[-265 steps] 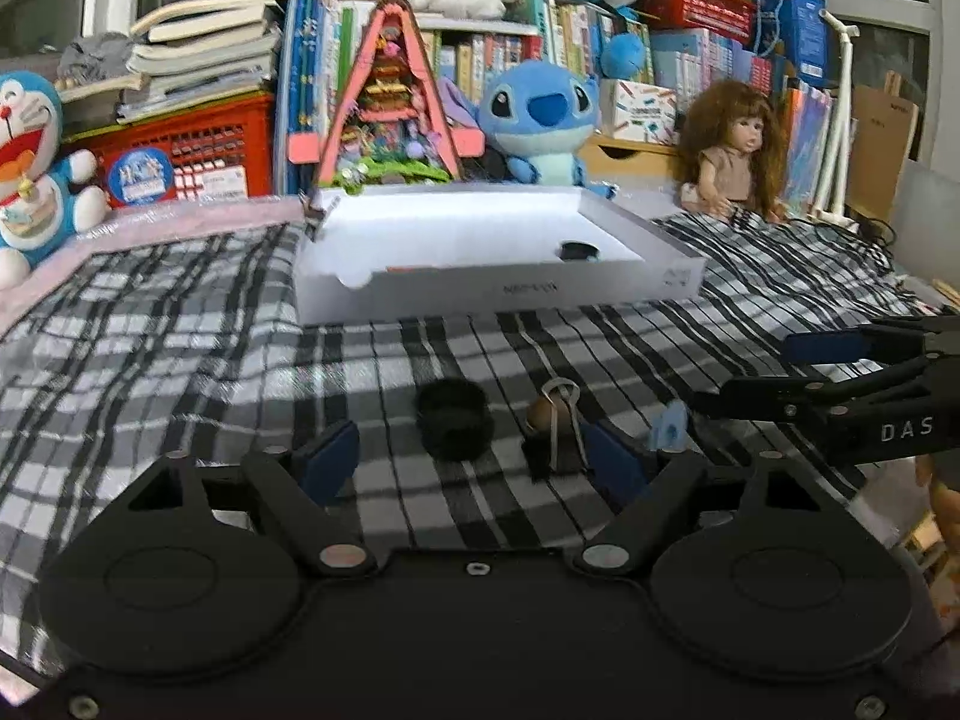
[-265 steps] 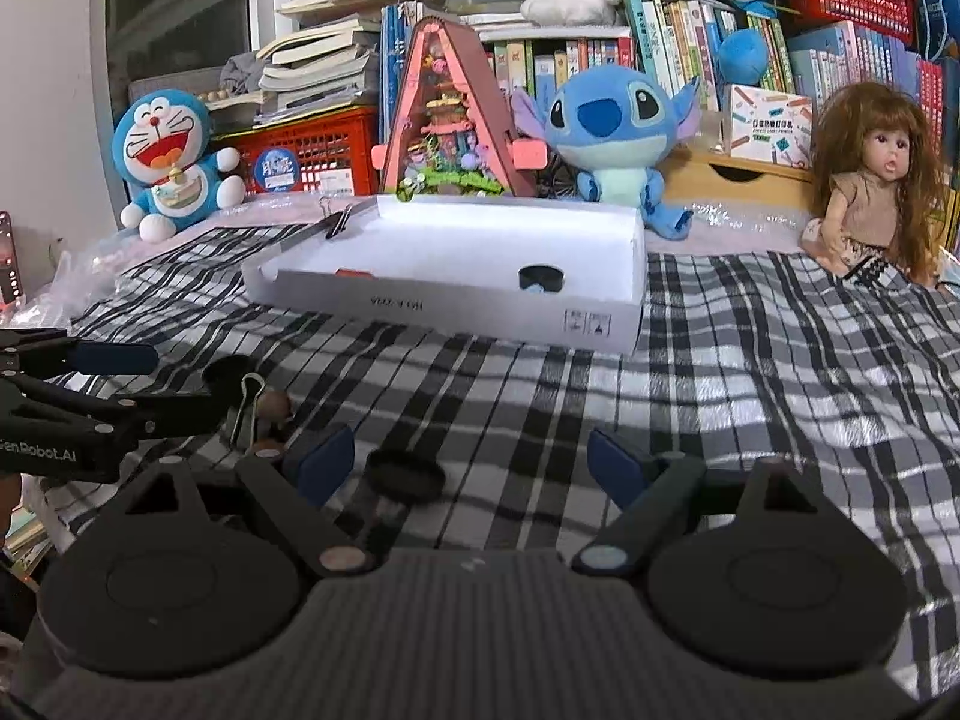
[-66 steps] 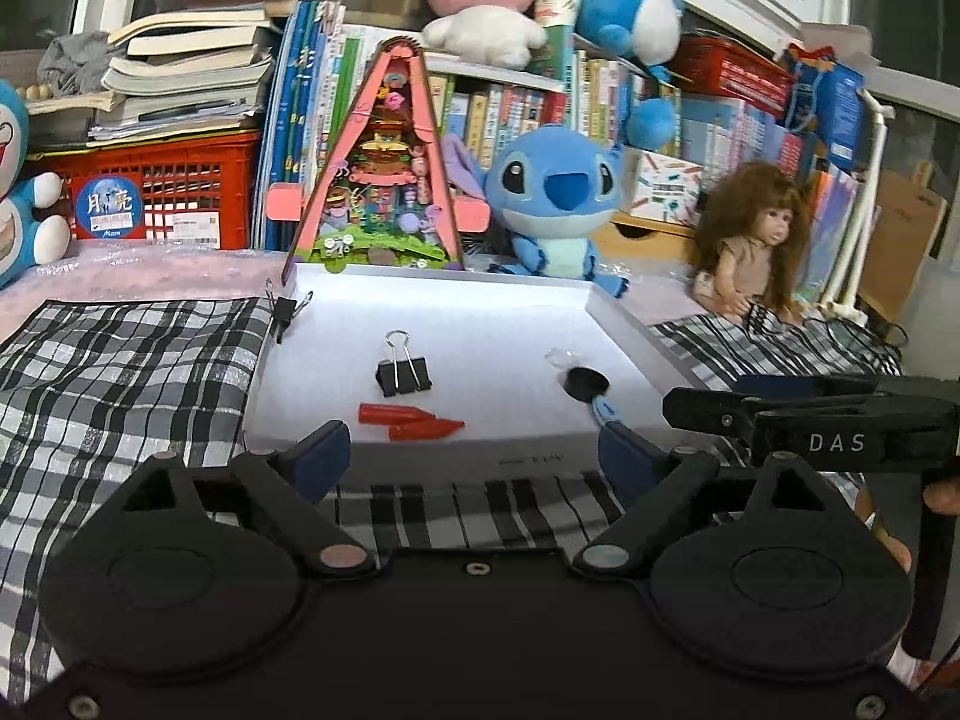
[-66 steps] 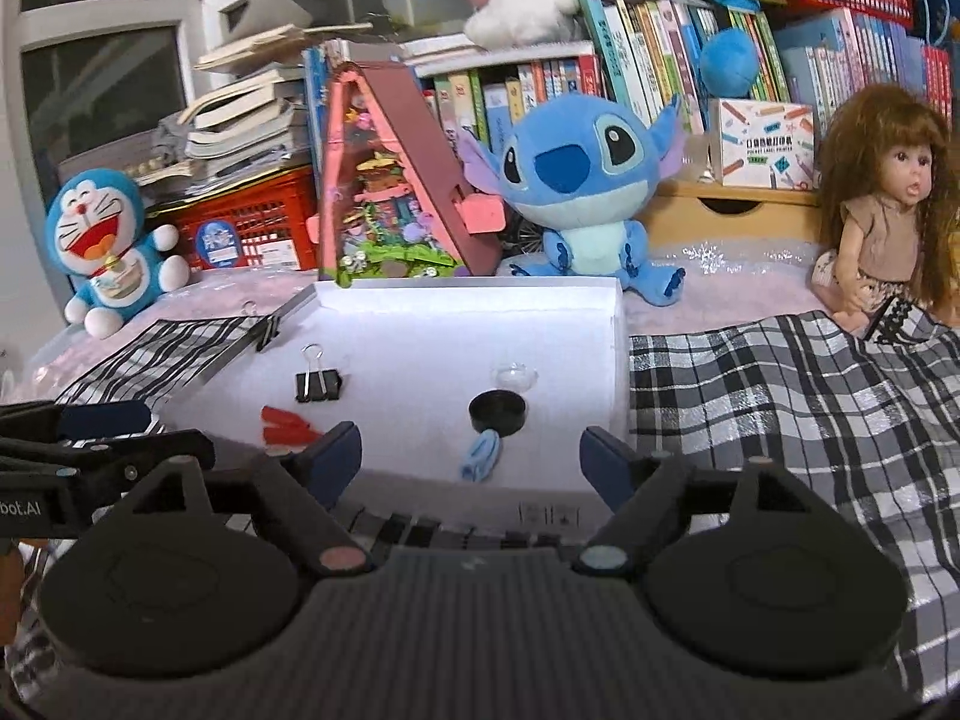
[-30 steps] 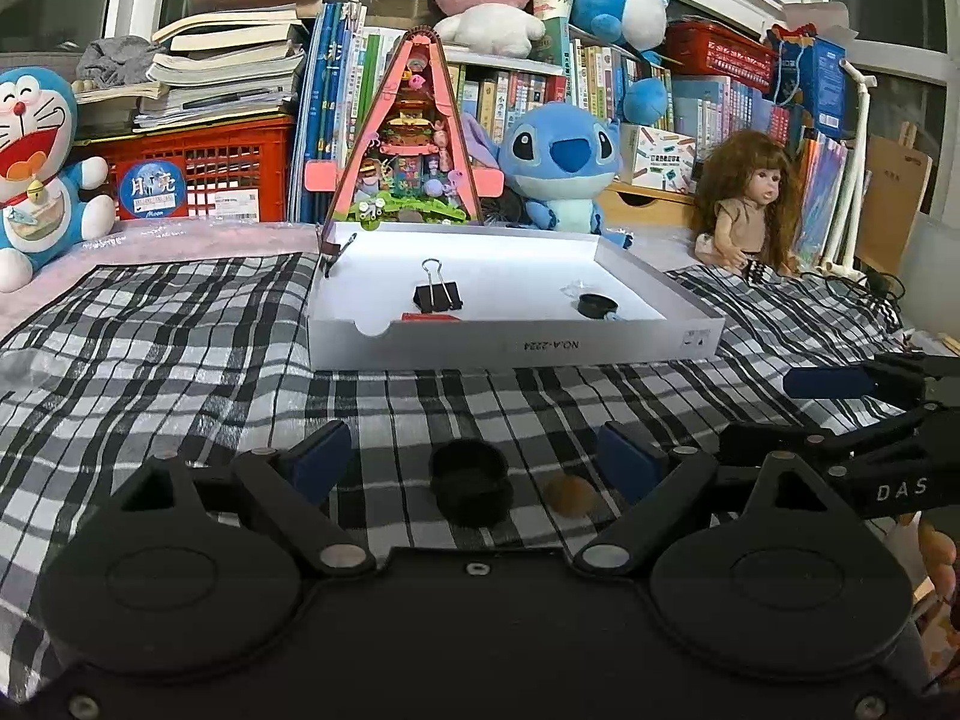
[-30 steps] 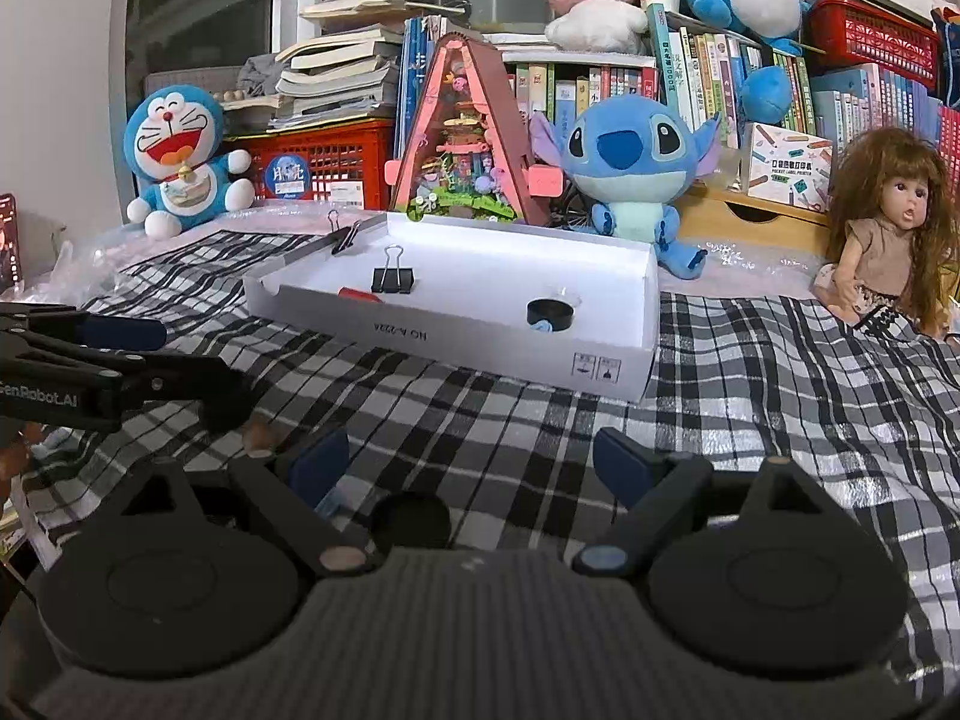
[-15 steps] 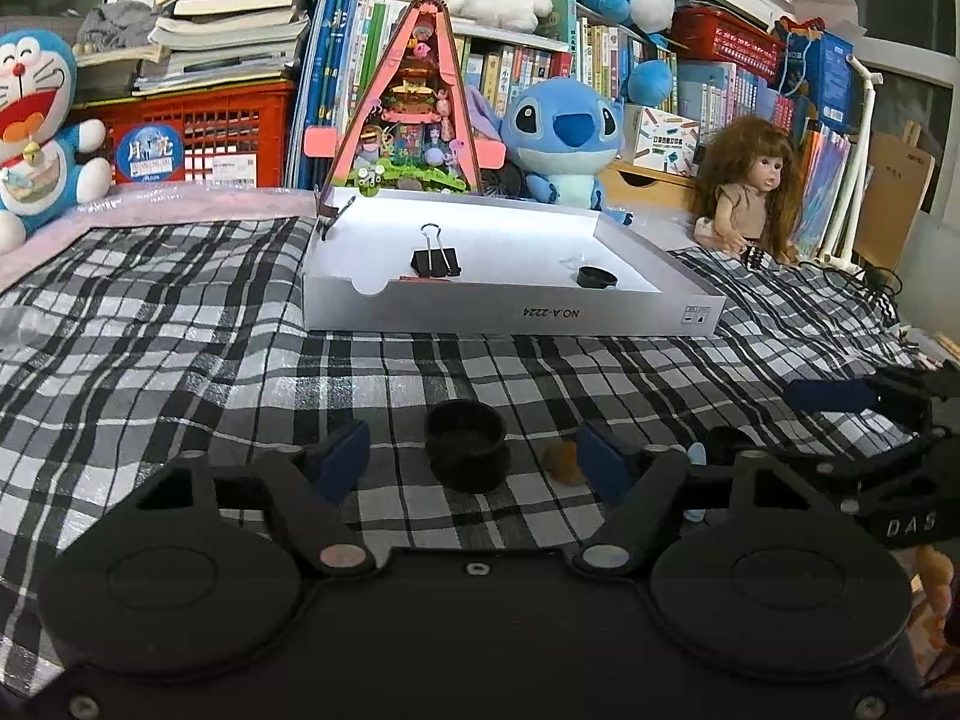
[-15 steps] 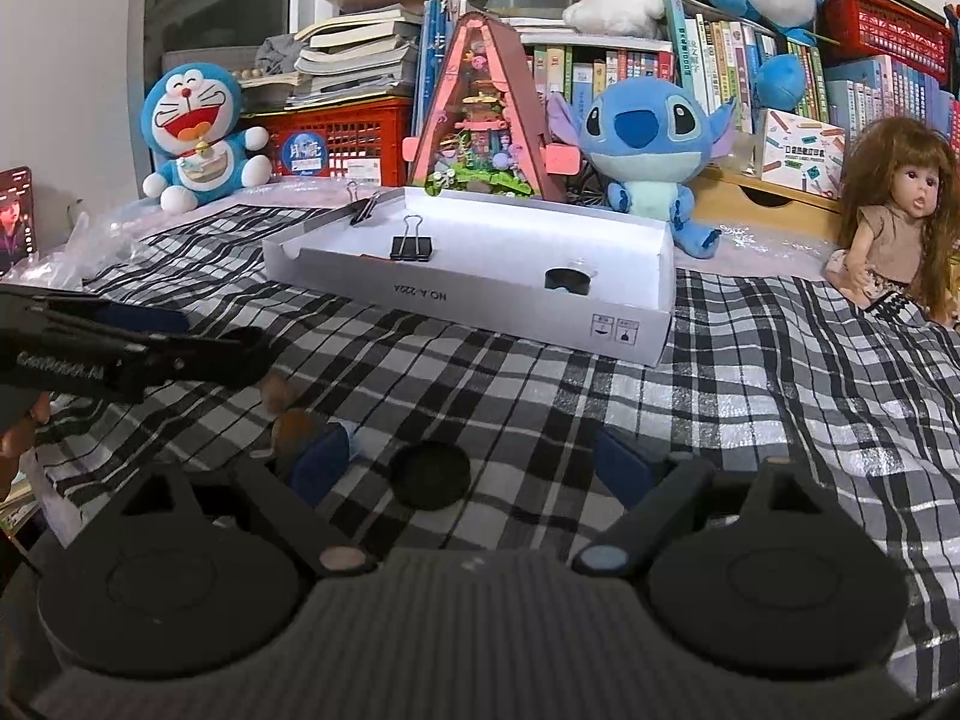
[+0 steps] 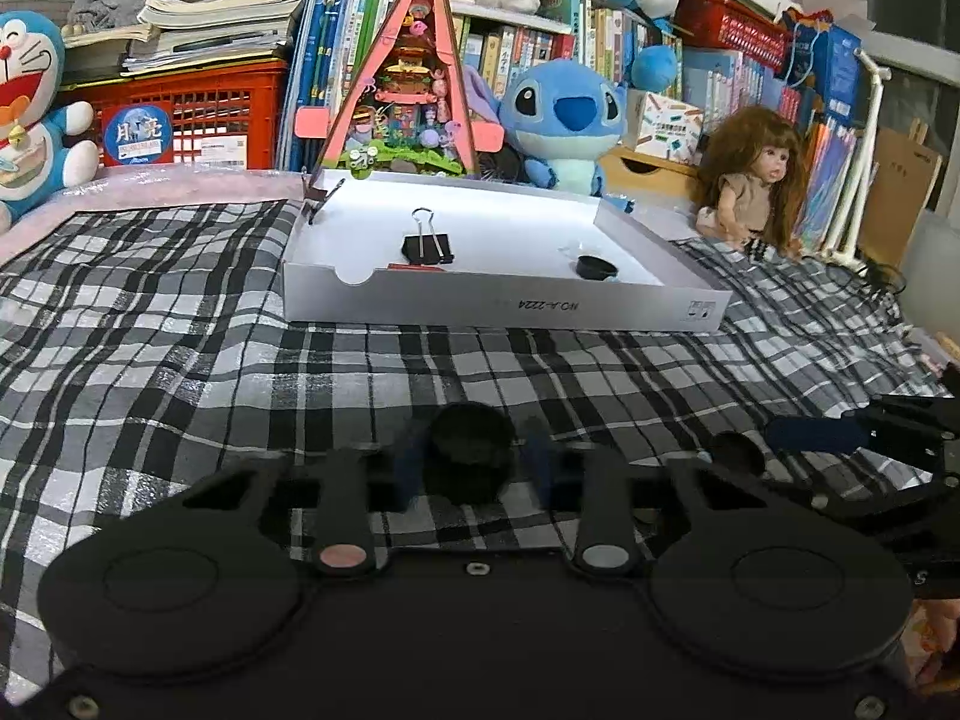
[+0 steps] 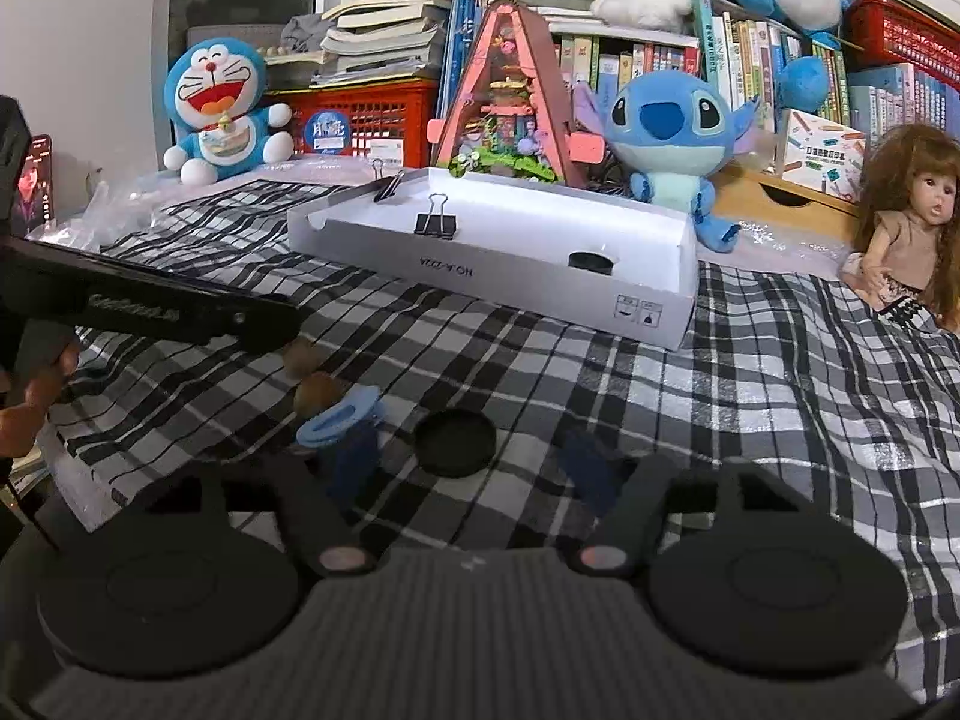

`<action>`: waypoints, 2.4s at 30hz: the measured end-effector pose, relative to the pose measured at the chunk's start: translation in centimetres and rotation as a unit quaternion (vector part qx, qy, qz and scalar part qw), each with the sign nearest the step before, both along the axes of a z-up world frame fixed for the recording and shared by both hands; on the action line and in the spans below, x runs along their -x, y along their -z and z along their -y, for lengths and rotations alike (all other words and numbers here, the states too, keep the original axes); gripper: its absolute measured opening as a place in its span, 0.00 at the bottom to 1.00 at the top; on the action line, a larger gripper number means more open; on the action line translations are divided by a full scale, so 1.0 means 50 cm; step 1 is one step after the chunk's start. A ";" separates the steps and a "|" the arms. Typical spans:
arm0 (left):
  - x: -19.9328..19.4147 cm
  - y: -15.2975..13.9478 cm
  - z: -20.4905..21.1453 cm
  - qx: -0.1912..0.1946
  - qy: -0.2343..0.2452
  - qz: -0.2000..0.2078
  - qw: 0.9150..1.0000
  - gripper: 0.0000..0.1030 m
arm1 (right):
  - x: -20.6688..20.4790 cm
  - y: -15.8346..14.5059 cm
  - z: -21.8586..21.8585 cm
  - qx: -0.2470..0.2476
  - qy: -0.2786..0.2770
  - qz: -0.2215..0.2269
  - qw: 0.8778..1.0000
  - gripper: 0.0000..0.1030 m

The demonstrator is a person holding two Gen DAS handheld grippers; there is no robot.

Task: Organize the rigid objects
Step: 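Grasp a black round cap with the left gripper while the right gripper grasps another black cap, then carry both black caps over the white tray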

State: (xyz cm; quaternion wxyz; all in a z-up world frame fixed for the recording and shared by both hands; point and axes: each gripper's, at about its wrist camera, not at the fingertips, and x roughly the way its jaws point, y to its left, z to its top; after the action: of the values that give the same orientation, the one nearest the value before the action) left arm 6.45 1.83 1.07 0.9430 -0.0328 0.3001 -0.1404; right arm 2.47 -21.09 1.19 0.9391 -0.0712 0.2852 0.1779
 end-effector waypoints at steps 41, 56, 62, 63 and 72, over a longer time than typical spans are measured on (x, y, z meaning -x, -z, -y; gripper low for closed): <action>-0.065 -0.080 0.027 -0.001 -0.021 0.008 1.000 0.29 | -0.098 -0.062 0.010 -0.038 0.058 -0.009 0.998 0.35; -0.195 -0.104 0.037 0.018 -0.037 -0.016 0.999 0.29 | -0.203 -0.088 0.041 -0.082 0.094 -0.037 0.991 0.35; -0.260 -0.106 0.036 0.033 -0.046 -0.025 0.998 0.29 | -0.261 -0.099 0.048 -0.098 0.107 -0.051 0.988 0.35; -0.273 -0.106 0.035 0.036 -0.047 -0.030 0.998 0.29 | -0.271 -0.100 0.050 -0.101 0.109 -0.054 0.987 0.35; -0.368 -0.098 0.038 0.046 -0.055 -0.061 0.996 0.29 | -0.371 -0.103 0.065 -0.125 0.129 -0.094 0.979 0.35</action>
State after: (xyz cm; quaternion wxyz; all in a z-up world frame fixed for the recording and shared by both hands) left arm 24.82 -0.05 5.97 0.9266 -0.1006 0.3483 -0.1000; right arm 21.02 -24.35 6.35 0.9247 0.1011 0.3544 0.0954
